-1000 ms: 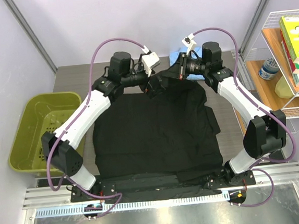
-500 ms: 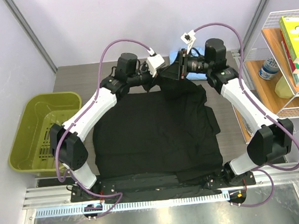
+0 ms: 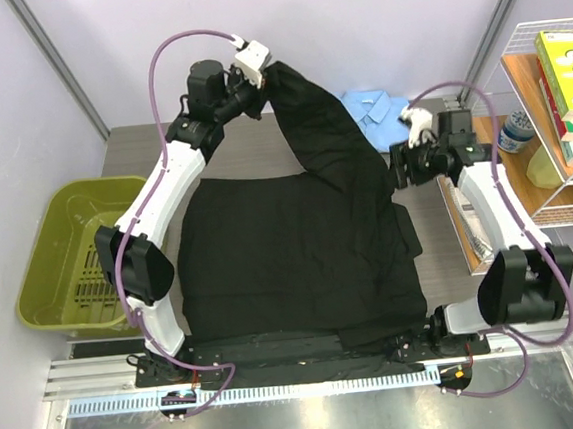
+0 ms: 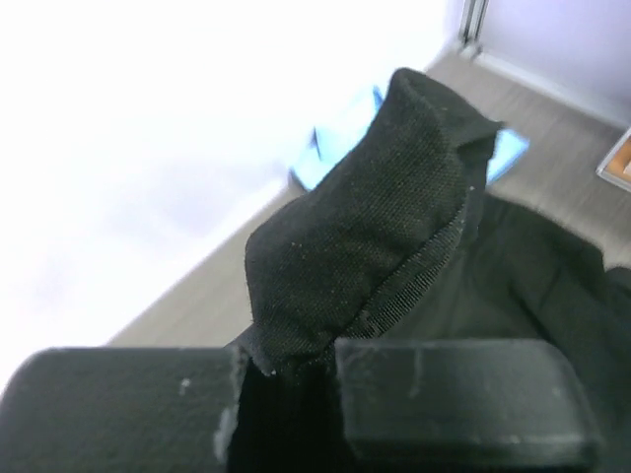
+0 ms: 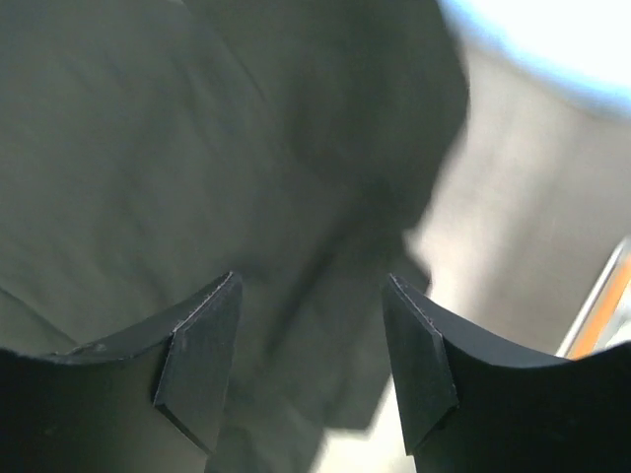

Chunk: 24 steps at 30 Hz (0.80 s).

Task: Fold and stack the long sleeve shirts
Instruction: Fold the shirt

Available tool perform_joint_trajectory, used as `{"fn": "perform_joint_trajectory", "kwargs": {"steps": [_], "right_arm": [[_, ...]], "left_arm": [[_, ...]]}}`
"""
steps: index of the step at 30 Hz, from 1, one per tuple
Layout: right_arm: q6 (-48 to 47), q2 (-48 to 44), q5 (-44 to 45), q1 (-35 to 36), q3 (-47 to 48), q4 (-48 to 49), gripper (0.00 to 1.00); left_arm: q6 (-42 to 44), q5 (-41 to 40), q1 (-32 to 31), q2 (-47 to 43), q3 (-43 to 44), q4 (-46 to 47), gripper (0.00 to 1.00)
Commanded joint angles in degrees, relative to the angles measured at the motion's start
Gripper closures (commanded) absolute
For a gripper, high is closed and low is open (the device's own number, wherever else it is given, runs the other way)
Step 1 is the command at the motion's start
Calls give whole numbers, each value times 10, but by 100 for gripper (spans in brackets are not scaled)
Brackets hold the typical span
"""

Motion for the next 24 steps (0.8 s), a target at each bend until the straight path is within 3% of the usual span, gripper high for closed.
{"fn": "perform_joint_trajectory", "kwargs": {"steps": [1,12,17,20,21,23,24], "right_arm": [[-104,45,130,3,-46,-53,38],[-119,170,167,10,-95,39,35],[-106,202,188,22,-93,72,40],[-108,207,244,25,-108,91,58],[-97,208,269,25,-113,93,72],[-88,210,323,25,-116,86,84],[-84,207,357,25,-126,81,95]], "left_arm": [[-3,8,-7,4,44,49,100],[25,6,-5,-5,12,66,100],[24,2,-3,-5,5,68,100],[23,0,-1,-7,-5,71,100],[23,0,-1,-8,-8,72,100],[23,-1,0,-10,-16,74,100],[22,0,1,-11,-19,76,100]]}}
